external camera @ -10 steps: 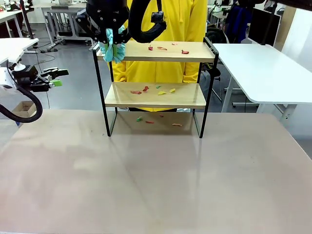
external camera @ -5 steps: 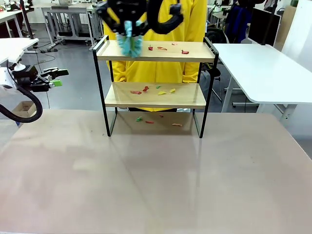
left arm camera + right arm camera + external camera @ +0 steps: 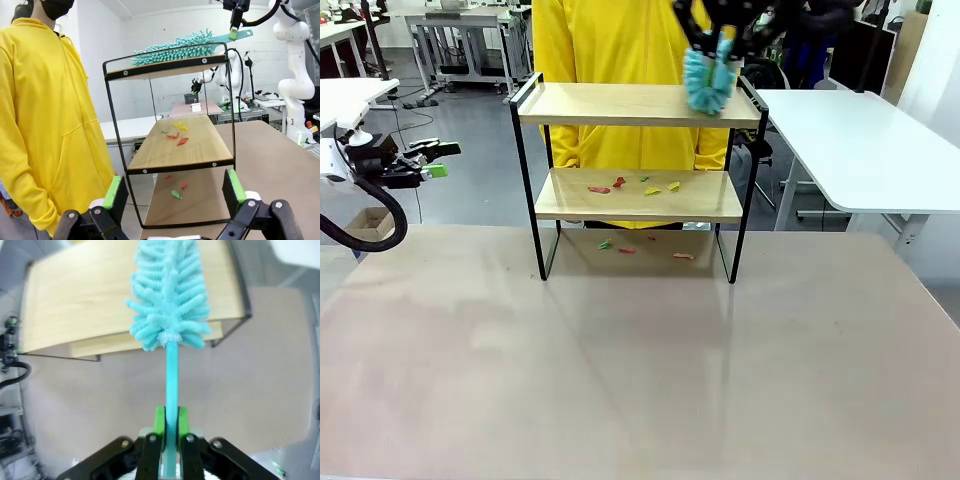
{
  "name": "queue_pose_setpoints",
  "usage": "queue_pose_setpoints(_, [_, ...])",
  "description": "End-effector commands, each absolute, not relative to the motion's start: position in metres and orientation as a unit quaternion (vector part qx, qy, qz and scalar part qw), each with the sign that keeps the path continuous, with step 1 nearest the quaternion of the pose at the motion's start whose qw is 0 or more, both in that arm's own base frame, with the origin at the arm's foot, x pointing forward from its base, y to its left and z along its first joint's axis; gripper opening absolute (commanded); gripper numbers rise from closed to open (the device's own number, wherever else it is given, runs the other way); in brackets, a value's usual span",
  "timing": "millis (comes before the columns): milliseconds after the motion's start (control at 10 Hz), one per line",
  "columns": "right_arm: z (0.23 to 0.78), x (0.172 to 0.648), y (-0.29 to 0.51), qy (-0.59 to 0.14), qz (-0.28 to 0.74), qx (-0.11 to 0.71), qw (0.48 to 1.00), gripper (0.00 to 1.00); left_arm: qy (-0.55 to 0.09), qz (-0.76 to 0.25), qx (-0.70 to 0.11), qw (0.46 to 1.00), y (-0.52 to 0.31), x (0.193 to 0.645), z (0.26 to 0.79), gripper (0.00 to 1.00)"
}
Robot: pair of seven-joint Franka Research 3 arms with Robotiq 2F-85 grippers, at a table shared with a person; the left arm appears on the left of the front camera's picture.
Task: Clean the shelf.
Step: Clean the specific section of the Shelf indicated by the human with the Duster.
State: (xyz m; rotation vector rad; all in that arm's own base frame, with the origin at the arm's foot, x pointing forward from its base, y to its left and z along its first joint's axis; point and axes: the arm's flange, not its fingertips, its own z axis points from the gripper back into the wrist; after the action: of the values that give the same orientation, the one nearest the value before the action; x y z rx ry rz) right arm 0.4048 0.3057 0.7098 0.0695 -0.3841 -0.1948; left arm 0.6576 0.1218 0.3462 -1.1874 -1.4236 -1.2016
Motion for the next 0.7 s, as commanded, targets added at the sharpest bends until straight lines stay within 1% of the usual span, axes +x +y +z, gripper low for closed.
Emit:
queue_pose_setpoints(0, [0.695,0.389,0.264,-0.195,-0.092,0.028,0.976,0.13,-0.575,-0.488,-0.482,0.445,0.122,0.656,0.348,1.0])
queue_pose_setpoints(200, [0.699,0.38,0.227,-0.2,-0.091,0.016,0.975,0.13,-0.575,-0.488,-0.482,0.445,0.122,0.656,0.348,1.0])
queue_pose_setpoints(400, [0.705,0.367,0.219,-0.229,-0.049,0.02,0.972,0.13,-0.575,-0.488,-0.482,0.445,0.122,0.656,0.348,1.0])
queue_pose_setpoints(500, [0.71,0.36,0.232,-0.263,-0.015,0.065,0.962,0.13,-0.575,-0.488,-0.482,0.445,0.122,0.656,0.348,1.0])
queue_pose_setpoints(600, [0.71,0.376,0.231,-0.212,-0.077,0.0,0.974,0.13,-0.575,-0.488,-0.482,0.445,0.122,0.656,0.348,1.0])
